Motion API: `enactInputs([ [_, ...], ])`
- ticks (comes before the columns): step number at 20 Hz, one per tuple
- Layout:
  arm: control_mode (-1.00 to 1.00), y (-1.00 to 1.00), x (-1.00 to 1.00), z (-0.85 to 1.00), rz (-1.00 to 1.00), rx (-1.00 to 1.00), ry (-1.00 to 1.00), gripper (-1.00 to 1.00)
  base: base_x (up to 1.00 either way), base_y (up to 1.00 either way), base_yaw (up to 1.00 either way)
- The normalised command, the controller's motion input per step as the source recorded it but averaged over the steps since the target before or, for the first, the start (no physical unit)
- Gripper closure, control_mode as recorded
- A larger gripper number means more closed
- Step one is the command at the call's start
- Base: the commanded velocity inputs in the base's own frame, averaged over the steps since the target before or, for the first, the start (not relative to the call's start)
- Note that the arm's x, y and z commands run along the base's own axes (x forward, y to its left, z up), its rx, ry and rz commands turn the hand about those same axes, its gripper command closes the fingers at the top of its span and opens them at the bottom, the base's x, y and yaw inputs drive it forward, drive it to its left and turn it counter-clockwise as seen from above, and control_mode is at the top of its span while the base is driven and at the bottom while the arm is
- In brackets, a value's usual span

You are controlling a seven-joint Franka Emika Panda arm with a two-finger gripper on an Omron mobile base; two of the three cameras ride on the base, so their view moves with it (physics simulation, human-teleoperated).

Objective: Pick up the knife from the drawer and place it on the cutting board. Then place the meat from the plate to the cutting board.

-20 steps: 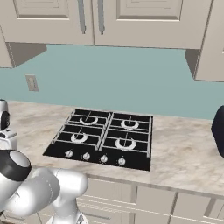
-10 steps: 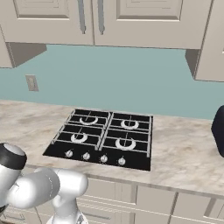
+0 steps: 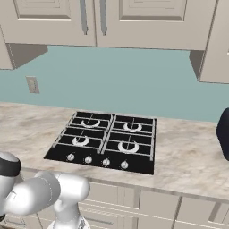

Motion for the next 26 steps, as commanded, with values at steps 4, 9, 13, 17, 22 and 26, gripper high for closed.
enactInputs([
  [4,-1.00,0.08,0.05,-0.18,0.00,0.00,0.00,-1.00,0.00,0.00,0.00],
  [9,-1.00,0.02,0.00,0.00,0.00,0.00,0.00,-1.00,0.00,0.00,0.00],
  [13,-1.00,0.03,0.00,-0.03,0.00,0.00,0.00,-1.00,0.00,0.00,0.00],
  [17,-1.00,-0.01,0.00,-0.07,0.00,0.00,0.00,-1.00,0.00,0.00,0.00],
  [22,-1.00,-0.03,0.00,-0.06,0.00,0.00,0.00,-1.00,0.00,0.00,0.00],
  [26,-1.00,0.00,0.00,-0.05,0.00,0.00,0.00,-1.00,0.00,0.00,0.00],
])
